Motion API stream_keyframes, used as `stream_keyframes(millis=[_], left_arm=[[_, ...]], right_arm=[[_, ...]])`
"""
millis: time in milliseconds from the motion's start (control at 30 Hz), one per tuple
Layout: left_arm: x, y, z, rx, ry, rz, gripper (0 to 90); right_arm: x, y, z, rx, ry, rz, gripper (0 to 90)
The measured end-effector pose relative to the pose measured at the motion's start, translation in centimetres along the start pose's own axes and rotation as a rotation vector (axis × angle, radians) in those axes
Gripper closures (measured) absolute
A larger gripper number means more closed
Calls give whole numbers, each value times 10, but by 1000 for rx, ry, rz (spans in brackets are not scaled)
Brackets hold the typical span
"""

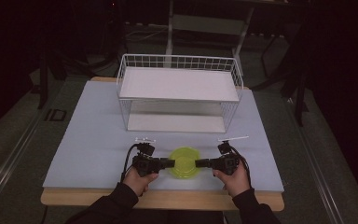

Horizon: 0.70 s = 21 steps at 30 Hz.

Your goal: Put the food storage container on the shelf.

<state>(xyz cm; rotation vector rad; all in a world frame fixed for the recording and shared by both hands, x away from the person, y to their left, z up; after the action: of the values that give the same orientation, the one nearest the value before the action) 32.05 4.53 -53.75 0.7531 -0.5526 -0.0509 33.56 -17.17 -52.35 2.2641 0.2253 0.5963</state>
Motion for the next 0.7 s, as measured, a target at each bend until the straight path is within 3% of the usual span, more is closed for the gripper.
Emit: stream_keyframes(millis=[267,500,700], left_arm=[[3,13,7,5,34,15,807],[13,30,15,15,19,41,815],[23,46,24,16,-2,67,816]], right_arm=[[-3,2,-10,-52,32,8,809],[5,12,-25,-90,80,46,809],[13,24,-37,-77,100,80,809]])
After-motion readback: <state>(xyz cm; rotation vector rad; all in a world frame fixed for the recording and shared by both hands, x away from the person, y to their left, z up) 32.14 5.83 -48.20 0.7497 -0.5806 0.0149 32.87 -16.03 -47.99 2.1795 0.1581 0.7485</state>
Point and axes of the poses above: each handheld gripper's, and its own axes: y roughly backward along the jaws, x roughly out of its top, z roughly to its right, the point moved 5 cm from there along -y, roughly forward along the jaws, and after that the axes turned 11 degrees about -z, right-handed, at the moved point
